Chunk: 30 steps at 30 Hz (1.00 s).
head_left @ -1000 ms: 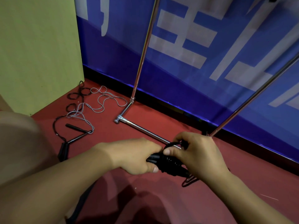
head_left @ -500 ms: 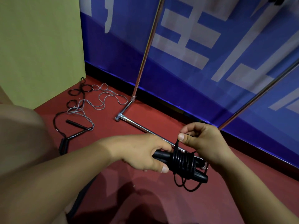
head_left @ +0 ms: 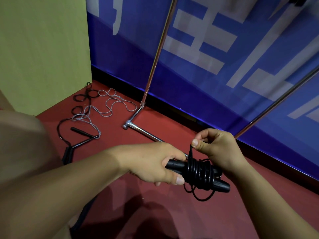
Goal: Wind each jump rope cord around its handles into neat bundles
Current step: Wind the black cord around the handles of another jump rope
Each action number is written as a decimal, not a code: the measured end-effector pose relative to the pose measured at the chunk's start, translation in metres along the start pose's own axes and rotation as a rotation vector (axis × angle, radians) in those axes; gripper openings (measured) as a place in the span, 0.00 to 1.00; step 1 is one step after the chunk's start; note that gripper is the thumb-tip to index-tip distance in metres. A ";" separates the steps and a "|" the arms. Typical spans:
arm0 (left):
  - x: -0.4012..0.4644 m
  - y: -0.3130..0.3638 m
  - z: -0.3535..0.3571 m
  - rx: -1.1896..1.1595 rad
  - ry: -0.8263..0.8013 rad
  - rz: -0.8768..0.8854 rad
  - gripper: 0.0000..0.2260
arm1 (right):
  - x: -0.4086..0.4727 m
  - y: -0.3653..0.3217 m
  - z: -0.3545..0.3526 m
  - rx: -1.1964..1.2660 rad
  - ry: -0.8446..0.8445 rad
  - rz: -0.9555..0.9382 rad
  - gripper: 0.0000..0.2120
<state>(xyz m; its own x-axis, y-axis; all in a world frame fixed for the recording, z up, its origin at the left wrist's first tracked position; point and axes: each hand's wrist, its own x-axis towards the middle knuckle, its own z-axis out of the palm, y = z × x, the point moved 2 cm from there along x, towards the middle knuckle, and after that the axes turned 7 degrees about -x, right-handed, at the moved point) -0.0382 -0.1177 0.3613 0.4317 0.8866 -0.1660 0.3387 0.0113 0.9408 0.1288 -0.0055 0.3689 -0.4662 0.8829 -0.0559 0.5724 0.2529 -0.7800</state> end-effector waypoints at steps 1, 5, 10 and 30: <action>-0.001 0.001 0.000 -0.015 -0.008 0.010 0.14 | 0.000 0.000 -0.001 0.007 0.004 0.001 0.07; -0.001 0.003 0.002 -0.145 -0.025 0.084 0.05 | 0.002 -0.003 -0.006 0.038 0.002 0.000 0.08; 0.001 0.001 0.001 -0.366 0.079 0.189 0.07 | 0.002 -0.010 -0.008 0.235 -0.025 0.045 0.24; 0.011 -0.022 -0.016 -0.195 0.676 -0.055 0.10 | -0.039 -0.012 0.030 -0.604 -0.052 -0.454 0.10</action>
<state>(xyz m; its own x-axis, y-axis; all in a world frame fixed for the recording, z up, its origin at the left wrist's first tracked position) -0.0541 -0.1004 0.3436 -0.2177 0.9745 -0.0547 0.1617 0.0913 0.9826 0.1204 -0.0547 0.3618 -0.7671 0.6242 0.1483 0.5795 0.7733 -0.2572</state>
